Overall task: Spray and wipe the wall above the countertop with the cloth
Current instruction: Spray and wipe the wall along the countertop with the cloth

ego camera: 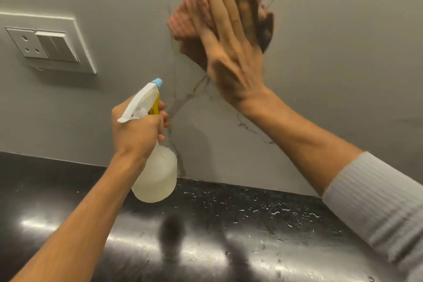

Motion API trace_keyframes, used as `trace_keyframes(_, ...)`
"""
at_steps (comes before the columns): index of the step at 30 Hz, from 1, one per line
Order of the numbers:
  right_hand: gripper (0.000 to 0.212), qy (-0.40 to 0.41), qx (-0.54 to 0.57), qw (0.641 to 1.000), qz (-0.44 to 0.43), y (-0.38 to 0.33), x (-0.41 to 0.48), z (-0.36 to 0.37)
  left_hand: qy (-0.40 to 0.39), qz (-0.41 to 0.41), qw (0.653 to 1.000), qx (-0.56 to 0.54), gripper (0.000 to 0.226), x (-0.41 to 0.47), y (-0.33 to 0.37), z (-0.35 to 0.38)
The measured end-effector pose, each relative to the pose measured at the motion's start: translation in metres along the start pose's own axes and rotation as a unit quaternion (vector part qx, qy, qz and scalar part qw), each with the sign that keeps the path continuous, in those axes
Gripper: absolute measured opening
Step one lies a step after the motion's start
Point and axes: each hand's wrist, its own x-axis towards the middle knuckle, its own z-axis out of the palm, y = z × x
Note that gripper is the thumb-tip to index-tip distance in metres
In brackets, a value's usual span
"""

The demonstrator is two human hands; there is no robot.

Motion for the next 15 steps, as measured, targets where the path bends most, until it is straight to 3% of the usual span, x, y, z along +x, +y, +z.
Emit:
trace_keyframes(2, 0.043, -0.015, 0.015, 0.999, -0.032, -0.019, -0.005, 0.010, 0.009, -0.006, 1.000, 0.001, 0.039, 0.000, -0.004, -0.002)
trace_keyframes(4, 0.038, -0.111, 0.018, 0.988, -0.107, -0.045, -0.068, 0.009, 0.015, -0.013, 1.000, 0.001, 0.037, 0.000, -0.009, -0.001)
trace_keyframes(7, 0.061, -0.330, -0.027, 0.910, -0.250, -0.055, -0.197, -0.015, 0.001, -0.011, 1.000, 0.012, 0.036, -0.004, -0.017, -0.001)
trace_keyframes(8, 0.072, -0.365, -0.045, 0.886, -0.283, -0.046, -0.225, -0.027, -0.001, -0.009, 1.000, 0.010, 0.036, -0.006, -0.020, -0.002)
trace_keyframes(9, 0.080, -0.371, -0.061, 0.880, -0.290, -0.033, -0.240, -0.037, -0.001, -0.008, 1.000, 0.007, 0.036, -0.007, -0.023, -0.003)
trace_keyframes(11, 0.081, -0.351, -0.062, 0.903, -0.240, -0.012, -0.240, -0.051, -0.002, -0.009, 1.000, 0.004, 0.035, -0.010, -0.026, -0.006)
trace_keyframes(15, 0.055, -0.186, -0.035, 0.980, -0.061, 0.001, -0.134, -0.037, -0.009, -0.012, 1.000, 0.007, 0.037, -0.016, -0.030, -0.012)
